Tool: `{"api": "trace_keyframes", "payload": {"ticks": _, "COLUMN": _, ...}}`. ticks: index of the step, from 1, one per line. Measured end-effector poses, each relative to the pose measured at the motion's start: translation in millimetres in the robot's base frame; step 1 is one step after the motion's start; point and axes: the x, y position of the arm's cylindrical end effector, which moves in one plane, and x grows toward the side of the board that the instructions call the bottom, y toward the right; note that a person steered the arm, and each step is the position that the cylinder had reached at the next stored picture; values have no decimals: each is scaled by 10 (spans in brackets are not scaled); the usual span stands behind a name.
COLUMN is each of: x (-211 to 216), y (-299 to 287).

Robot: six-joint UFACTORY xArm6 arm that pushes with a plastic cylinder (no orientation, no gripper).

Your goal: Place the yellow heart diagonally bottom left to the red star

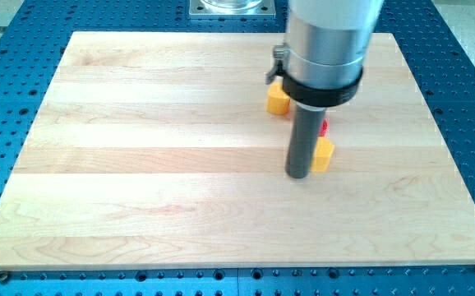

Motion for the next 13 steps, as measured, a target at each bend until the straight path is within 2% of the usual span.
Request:
{"api": "trace_keyframes", "payload": {"ticks": 1, "x": 4, "y": 3}}
{"api": "trace_keyframes", "payload": {"ticks": 2, "x": -89, "y": -689}}
{"api": "trace_keyframes", "payload": {"ticks": 4, "x": -1403, "y": -885}}
{"api": "trace_keyframes", "payload": {"ticks": 5, "x": -1783, "y": -699}}
{"api": "trace_keyframes", "payload": {"ticks": 6, "x": -1686, "y": -233}}
{"api": "trace_keyframes", "payload": {"ticks": 7, "x": -1514, "y": -51}}
{"api": "trace_keyframes", "payload": {"ticks": 8, "x": -1051, "y": -324}}
{"api": "trace_keyframes", "payload": {"ticks": 9, "x": -689, "y": -925}}
{"api": "trace_keyframes", "payload": {"ticks": 10, "x": 120, "y": -1209}}
{"api": "trace_keyframes", "payload": {"ticks": 11, "x": 661, "y": -329}}
{"api": "trace_keyframes", "payload": {"ticks": 12, "x": 467, "y": 877}}
{"api": "trace_keyframes", "payload": {"ticks": 13, "x": -333, "y": 1171}}
